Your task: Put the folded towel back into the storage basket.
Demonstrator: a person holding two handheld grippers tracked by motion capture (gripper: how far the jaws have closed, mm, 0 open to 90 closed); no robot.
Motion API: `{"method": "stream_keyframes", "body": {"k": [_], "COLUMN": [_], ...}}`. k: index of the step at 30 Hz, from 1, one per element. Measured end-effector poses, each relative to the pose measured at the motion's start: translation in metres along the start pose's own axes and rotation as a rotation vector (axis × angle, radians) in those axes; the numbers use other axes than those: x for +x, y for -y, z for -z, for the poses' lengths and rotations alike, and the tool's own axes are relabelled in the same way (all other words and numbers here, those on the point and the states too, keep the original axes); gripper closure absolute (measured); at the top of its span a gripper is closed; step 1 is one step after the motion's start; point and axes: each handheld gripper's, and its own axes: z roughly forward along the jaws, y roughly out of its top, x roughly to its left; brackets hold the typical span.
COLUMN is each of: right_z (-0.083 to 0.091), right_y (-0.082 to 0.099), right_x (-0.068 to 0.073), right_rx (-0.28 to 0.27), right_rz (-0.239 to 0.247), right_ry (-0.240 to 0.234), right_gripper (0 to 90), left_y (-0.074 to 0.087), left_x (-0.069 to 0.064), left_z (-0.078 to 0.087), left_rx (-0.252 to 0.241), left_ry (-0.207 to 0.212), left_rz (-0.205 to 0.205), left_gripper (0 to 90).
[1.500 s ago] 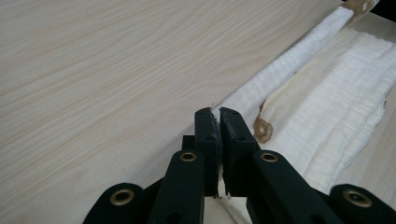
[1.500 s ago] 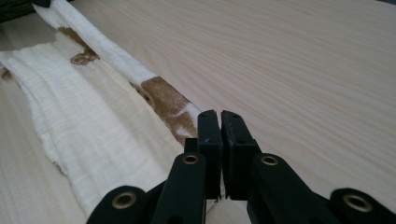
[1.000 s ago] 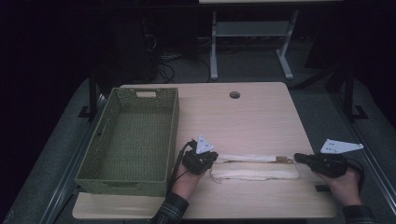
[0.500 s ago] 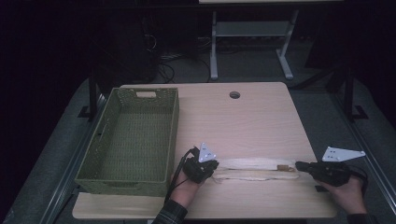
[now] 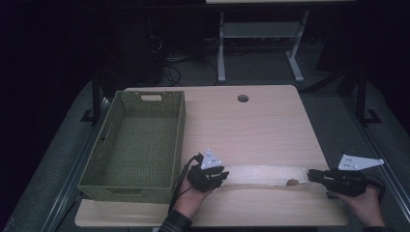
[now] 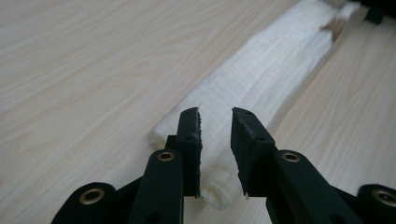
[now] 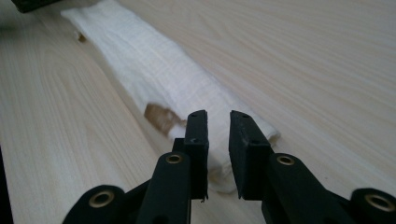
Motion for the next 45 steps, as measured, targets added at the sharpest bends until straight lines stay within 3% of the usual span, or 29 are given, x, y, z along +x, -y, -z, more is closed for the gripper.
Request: {"method": "stream_keyframes", "body": {"k": [3, 5, 9, 13, 16, 19, 22, 27, 34, 45], "right_z": [0.0, -0.004, -0.015, -0.022, -0.024, -0.022, -0.016, -0.025, -0.031, -0.055], "right_y": [-0.001, 0.0, 0.004, 0.01, 0.011, 0.009, 0.006, 0.012, 0.007, -0.013], "right_x": [0.002, 0.004, 0.008, 0.007, 0.006, 0.007, 0.013, 0.017, 0.01, -0.016], "right_rx": [-0.003, 0.025, 0.092, 0.163, 0.173, 0.165, 0.113, 0.173, 0.188, 0.18], "right_rz": [0.01, 0.016, 0.017, 0.03, 0.028, 0.029, 0.013, 0.019, 0.035, 0.039], "right_ry": [-0.008, -0.022, -0.048, -0.034, -0.037, -0.031, -0.066, -0.07, -0.043, -0.001], "right_gripper": [83.4, 85.5, 87.8, 89.2, 89.2, 89.1, 89.3, 89.6, 89.7, 89.7], "left_y": [-0.001, 0.0, 0.005, 0.011, 0.015, 0.013, 0.009, 0.008, 0.009, 0.01], "left_x": [0.001, 0.001, -0.002, -0.003, -0.003, -0.005, -0.006, -0.003, 0.003, 0.007], "left_z": [0.003, 0.002, -0.007, -0.02, -0.026, -0.025, -0.017, -0.014, -0.015, -0.017], "left_rx": [0.002, 0.014, 0.065, 0.133, 0.17, 0.159, 0.126, 0.11, 0.105, 0.102], "left_ry": [0.018, 0.041, 0.075, 0.07, 0.059, 0.058, 0.054, 0.038, 0.024, 0.014], "left_rz": [0.0, 0.019, 0.012, -0.001, -0.012, -0.014, -0.027, -0.023, -0.007, -0.005], "left_gripper": [76.1, 77.9, 79.0, 79.0, 79.0, 77.9, 74.4, 65.7, 53.8, 48.1]}}
